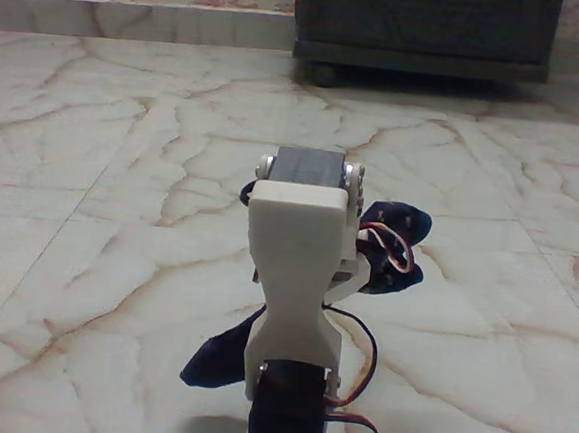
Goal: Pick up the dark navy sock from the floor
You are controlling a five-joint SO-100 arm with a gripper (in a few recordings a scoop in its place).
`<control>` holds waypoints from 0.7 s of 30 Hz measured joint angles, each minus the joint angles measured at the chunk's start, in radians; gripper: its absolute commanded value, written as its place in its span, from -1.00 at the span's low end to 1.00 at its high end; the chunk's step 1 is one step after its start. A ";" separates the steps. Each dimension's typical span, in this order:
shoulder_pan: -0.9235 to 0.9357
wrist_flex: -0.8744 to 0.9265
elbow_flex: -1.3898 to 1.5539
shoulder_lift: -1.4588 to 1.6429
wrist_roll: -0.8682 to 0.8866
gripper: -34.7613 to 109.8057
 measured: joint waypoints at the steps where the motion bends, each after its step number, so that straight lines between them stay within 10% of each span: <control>1: 0.000 -0.126 0.057 0.043 -0.023 -0.52; 21: -0.018 -0.554 0.620 0.583 -0.672 -0.52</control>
